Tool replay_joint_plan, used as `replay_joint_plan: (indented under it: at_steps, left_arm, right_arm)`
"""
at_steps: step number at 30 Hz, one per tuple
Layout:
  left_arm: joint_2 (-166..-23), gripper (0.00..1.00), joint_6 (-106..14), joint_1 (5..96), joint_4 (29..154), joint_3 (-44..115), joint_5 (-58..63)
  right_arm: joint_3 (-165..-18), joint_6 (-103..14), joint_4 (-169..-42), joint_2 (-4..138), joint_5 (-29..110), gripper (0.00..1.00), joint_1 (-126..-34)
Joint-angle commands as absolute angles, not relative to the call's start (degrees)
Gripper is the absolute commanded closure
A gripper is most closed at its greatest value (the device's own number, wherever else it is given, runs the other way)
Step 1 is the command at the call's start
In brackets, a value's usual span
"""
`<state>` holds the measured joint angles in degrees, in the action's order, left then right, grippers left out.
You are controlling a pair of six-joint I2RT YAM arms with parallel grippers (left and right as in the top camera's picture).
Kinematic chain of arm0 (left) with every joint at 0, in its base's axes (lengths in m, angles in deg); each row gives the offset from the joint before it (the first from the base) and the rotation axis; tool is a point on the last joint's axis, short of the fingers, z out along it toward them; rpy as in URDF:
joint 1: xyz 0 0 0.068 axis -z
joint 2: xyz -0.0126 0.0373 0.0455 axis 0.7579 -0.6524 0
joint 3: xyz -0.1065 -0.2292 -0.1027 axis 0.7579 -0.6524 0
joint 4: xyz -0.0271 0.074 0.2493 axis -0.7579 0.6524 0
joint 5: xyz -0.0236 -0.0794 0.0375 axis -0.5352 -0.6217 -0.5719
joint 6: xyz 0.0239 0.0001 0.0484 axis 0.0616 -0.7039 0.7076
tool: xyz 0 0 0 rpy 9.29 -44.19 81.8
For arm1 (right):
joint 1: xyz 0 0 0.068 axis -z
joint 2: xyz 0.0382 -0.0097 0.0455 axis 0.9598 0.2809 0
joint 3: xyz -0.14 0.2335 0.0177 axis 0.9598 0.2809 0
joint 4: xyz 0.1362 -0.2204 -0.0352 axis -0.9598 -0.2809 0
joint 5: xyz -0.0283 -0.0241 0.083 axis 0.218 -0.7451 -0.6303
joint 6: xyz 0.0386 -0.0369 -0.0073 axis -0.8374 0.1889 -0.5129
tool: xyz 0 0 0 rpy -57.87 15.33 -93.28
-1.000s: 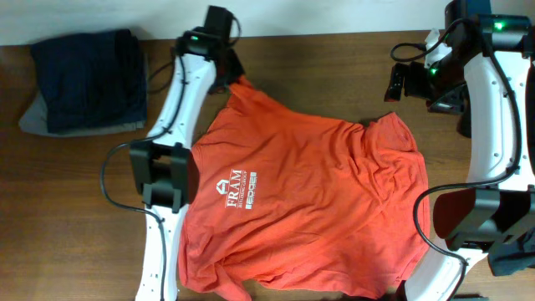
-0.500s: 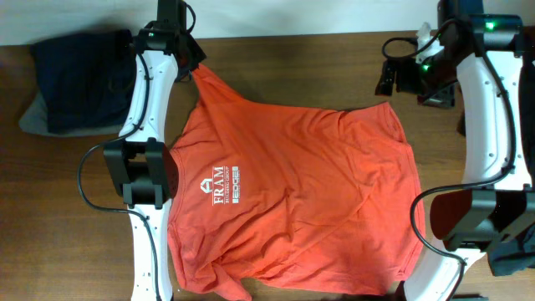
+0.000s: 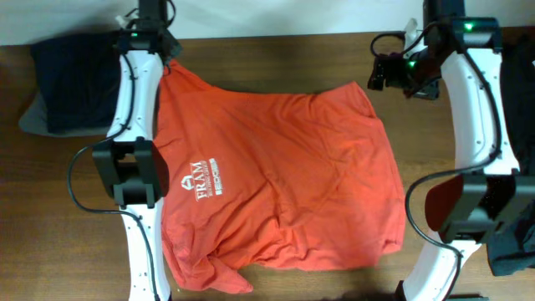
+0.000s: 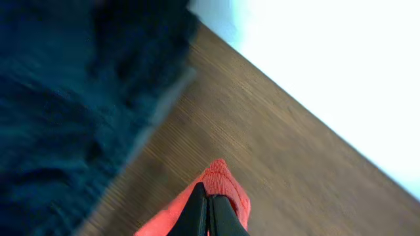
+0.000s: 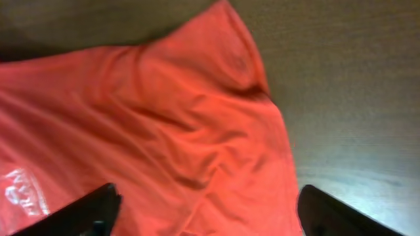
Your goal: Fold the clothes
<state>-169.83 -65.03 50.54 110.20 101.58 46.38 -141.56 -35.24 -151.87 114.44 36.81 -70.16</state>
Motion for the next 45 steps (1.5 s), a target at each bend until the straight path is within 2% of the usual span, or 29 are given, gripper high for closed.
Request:
replay_joint_plan:
  at_steps: [1,7,8,10,12,15,16,17,19,21,25,28,32,45]
  left_arm:
    - [-170.3,0.99,-61.7,49.2,108.1,102.5,47.9]
    - [-170.3,0.97,-55.9,50.2,104.4,102.5,46.4]
    - [-170.4,0.88,-55.9,50.4,104.4,102.5,46.4]
    - [-170.4,0.5,-54.8,51.0,104.2,102.5,45.5]
    - [-170.4,0.26,-51.9,51.5,103.9,102.5,43.8]
    - [-170.3,0.05,-50.2,52.3,105.5,103.0,43.3]
    - [-170.3,0.01,-50.2,52.5,106.6,103.4,43.2]
    - [-170.3,0.01,-50.2,52.7,107.9,104.0,43.3]
    - [-170.2,0.01,-50.2,53.0,111.8,106.0,43.3]
    - [-170.2,0.01,-50.6,53.3,117.8,109.4,43.2]
    - [-170.1,0.01,-52.9,53.9,132.9,116.6,40.1]
    - [-170.1,0.01,-53.0,54.4,140.5,119.0,34.1]
    - [-170.1,0.01,-53.0,54.6,144.8,118.9,29.1]
    - [-170.2,0.01,-53.0,54.9,151.0,118.8,28.6]
  right_arm:
    - [-140.8,-35.5,-150.6,115.9,37.1,0.18,-71.1]
    - [-140.8,-35.5,-147.9,118.1,37.1,0.24,-73.0]
    - [-140.8,-35.6,-147.6,118.3,37.1,0.24,-73.4]
    - [-140.8,-35.5,-146.7,118.8,37.4,0.24,-74.1]
    - [-140.8,-35.5,-145.3,118.8,37.3,0.24,-74.5]
    - [-140.8,-35.5,-141.9,118.8,37.3,0.24,-75.3]
    - [-140.8,-35.5,-140.6,118.8,37.3,0.25,-75.5]
    - [-140.7,-35.5,-139.7,118.8,37.3,0.29,-75.6]
    - [-140.7,-35.5,-137.6,119.3,37.3,0.45,-75.9]
    - [-140.7,-35.5,-134.7,120.2,37.3,0.65,-76.1]
    - [-140.7,-37.5,-128.7,123.0,37.3,0.96,-76.3]
    - [-140.7,-39.3,-124.7,126.3,35.7,0.96,-76.4]
    - [-140.8,-39.3,-121.6,131.1,34.2,0.96,-77.1]
    - [-140.7,-39.2,-115.2,140.9,34.6,0.96,-81.0]
